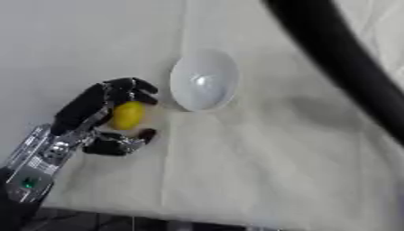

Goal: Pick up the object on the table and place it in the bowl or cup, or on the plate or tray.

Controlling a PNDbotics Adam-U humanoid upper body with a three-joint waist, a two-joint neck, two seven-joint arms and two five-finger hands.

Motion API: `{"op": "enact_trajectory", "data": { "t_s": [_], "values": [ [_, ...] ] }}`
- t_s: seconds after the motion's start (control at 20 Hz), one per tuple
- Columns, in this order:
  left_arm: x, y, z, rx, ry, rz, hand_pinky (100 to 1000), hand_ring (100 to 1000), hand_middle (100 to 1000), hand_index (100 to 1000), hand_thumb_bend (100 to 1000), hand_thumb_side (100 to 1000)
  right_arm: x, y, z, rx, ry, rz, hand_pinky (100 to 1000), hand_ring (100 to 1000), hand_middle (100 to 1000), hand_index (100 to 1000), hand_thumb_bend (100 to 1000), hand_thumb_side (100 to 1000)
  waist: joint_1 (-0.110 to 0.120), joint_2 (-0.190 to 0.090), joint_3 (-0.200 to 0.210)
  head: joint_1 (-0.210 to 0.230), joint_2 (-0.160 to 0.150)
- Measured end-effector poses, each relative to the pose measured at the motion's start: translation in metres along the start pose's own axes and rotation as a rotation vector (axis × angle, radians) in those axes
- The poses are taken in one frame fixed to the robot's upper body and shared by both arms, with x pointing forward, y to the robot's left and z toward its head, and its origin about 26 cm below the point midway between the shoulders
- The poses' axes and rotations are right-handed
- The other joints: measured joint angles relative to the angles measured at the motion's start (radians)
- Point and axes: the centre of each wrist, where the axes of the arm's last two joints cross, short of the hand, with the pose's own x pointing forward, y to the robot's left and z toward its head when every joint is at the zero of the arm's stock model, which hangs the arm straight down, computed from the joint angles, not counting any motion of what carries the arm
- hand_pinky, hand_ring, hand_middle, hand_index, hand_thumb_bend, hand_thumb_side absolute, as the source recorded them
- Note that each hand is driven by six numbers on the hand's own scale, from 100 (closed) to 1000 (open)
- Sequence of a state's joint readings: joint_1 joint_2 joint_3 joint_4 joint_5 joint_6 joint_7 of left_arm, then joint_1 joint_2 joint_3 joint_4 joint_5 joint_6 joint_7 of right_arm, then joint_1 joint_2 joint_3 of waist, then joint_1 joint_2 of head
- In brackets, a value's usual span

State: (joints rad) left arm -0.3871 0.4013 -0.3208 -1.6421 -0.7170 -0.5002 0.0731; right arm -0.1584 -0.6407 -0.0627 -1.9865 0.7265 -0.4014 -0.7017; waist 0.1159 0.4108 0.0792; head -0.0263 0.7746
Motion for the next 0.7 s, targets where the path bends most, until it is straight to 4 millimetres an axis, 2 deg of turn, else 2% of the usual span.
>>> {"op": "enact_trajectory", "data": {
  "t_s": [0.05,0.15,0.2,0.25,0.3,0.35,0.4,0.45,0.7],
  "values": [
    [0.0,0.001,0.0,0.008,0.004,-0.006,409,565,654,689,100,100,0.0,0.0,0.0,-0.001,-0.001,0.0,214,552,708,715,100,922,-0.002,0.003,0.003,0.0,0.0],
    [-0.001,0.004,0.0,0.029,0.014,-0.021,375,544,620,655,100,100,0.0,0.0,0.0,-0.003,-0.003,-0.001,213,551,708,715,100,921,-0.008,0.01,0.004,0.0,0.0],
    [-0.001,0.006,-0.001,0.042,0.017,-0.03,327,516,584,603,100,100,0.0,0.0,0.0,-0.003,-0.003,-0.001,212,551,708,715,100,921,-0.011,0.012,0.005,0.0,0.0],
    [-0.001,0.008,-0.001,0.057,0.02,-0.039,234,465,513,534,100,100,0.0,0.0,0.0,-0.003,-0.003,-0.001,211,550,707,714,100,921,-0.014,0.016,0.007,0.0,0.0],
    [-0.001,0.01,-0.001,0.078,0.02,-0.048,258,477,529,546,100,100,0.0,0.0,0.0,-0.004,-0.004,-0.002,211,550,707,714,100,921,-0.017,0.019,0.009,0.0,0.0],
    [0.0,0.011,-0.001,0.099,0.019,-0.057,100,269,315,357,100,100,0.0,0.0,-0.001,-0.007,-0.004,-0.002,211,550,707,714,100,920,-0.019,0.02,0.01,0.0,0.0],
    [0.0,0.013,-0.002,0.127,0.014,-0.062,100,254,357,393,100,100,0.0,0.001,-0.001,-0.01,-0.005,-0.004,211,550,707,714,100,926,-0.021,0.021,0.01,0.0,0.0],
    [0.0,0.015,-0.002,0.155,0.01,-0.067,100,100,117,196,100,100,0.0,0.001,-0.001,-0.012,-0.005,-0.005,211,549,702,712,100,920,-0.023,0.022,0.011,0.0,0.0],
    [0.0,0.018,-0.002,0.248,0.004,-0.067,100,100,100,166,100,100,0.0,0.001,-0.002,-0.021,-0.009,-0.011,205,544,699,711,100,921,-0.033,0.022,0.012,0.0,0.0]
  ]
}}
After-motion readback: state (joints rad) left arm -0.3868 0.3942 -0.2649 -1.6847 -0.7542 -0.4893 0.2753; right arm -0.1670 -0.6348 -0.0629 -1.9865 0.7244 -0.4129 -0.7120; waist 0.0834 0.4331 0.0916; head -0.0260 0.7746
